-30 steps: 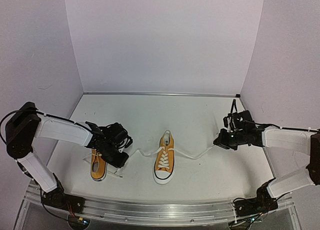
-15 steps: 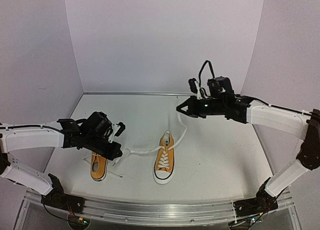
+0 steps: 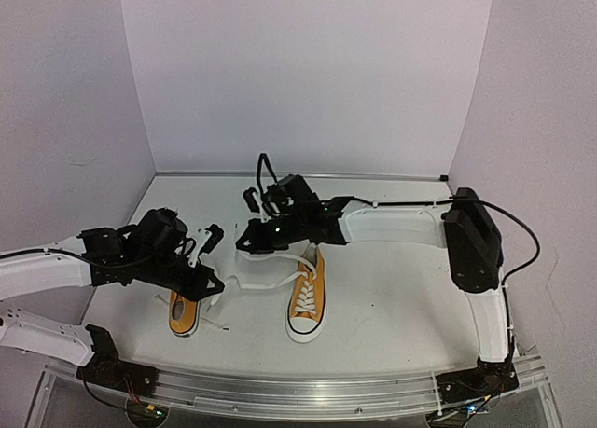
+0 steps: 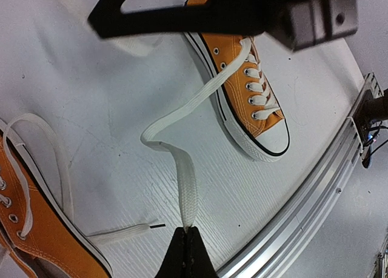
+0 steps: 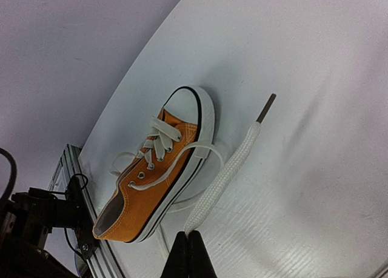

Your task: Tie the shoes

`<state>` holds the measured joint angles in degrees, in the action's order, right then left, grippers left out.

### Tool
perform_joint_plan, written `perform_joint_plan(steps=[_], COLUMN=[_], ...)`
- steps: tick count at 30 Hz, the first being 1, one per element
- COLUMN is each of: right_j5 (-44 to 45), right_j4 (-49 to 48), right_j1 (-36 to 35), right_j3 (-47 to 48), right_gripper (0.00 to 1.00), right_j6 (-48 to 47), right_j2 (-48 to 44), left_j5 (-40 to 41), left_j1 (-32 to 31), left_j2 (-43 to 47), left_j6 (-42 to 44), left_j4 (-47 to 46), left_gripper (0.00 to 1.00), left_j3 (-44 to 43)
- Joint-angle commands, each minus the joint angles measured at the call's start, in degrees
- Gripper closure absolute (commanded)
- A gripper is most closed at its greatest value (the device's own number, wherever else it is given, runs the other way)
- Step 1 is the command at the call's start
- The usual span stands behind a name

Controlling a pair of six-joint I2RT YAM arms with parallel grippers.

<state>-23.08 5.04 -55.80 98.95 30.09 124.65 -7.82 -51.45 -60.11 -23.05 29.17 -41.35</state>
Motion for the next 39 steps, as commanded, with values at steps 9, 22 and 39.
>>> perform_joint_plan(steps=[9, 22, 39], right_j5=[0.11, 4.68, 5.78], right_j4=[0.53, 8.94, 13.95], right_j1=[-0.6, 7.56, 7.66], right_j3=[-1.38, -20.1, -19.13], right_gripper=[0.48, 0.6, 0.78], right_j6=[1.04, -6.51, -11.57], right_j2=[-3.62, -17.55, -12.08], left_j5=[-2.4, -4.03, 1.73], left_j1=[-1.77, -1.9, -1.9], left_j2=[1.32, -3.94, -13.47], left_j6=[-1.11, -2.0, -12.78], left_j4=[0.02, -7.3, -18.06], left_gripper=[1.0, 1.0, 1.0], left_j3=[0.58, -2.68, -8.59])
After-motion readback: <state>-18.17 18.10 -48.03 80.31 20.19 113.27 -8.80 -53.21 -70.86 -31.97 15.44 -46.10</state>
